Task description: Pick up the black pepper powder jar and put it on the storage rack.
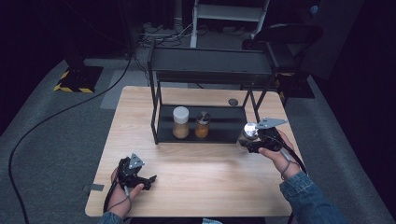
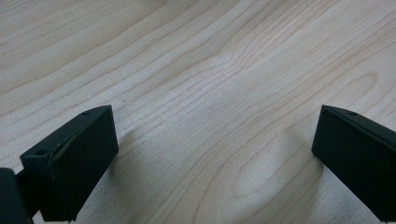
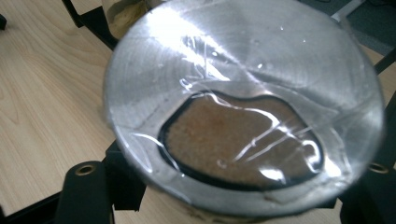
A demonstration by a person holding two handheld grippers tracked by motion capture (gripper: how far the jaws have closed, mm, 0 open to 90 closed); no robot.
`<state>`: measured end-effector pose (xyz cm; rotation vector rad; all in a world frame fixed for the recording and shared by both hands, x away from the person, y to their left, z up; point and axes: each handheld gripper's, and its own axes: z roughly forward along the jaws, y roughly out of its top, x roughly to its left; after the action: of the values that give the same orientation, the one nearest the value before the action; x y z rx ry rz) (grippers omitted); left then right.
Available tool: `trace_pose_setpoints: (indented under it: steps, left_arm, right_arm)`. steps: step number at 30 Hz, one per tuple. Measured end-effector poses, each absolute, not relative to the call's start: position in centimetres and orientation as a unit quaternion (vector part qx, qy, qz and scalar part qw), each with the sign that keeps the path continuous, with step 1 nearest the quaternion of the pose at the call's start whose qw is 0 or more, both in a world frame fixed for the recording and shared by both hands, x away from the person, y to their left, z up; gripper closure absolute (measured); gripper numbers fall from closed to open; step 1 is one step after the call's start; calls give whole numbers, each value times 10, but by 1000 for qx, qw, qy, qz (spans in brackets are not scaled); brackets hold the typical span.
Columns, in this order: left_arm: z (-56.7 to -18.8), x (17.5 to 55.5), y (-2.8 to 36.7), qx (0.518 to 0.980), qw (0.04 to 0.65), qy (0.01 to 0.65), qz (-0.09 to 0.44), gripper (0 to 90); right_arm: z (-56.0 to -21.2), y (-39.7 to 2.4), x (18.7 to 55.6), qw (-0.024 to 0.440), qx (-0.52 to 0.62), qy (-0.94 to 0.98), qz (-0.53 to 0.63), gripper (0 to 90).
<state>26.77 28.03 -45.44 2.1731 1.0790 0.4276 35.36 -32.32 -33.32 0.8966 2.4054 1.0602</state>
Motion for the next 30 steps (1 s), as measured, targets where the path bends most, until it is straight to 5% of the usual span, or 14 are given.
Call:
trace_pose_setpoints:
  steps: [30]
  left_arm:
    - [-454, 268, 280, 832, 333, 413, 164, 3]
  right_arm:
    - [-345, -278, 406, 168, 333, 852, 367, 313]
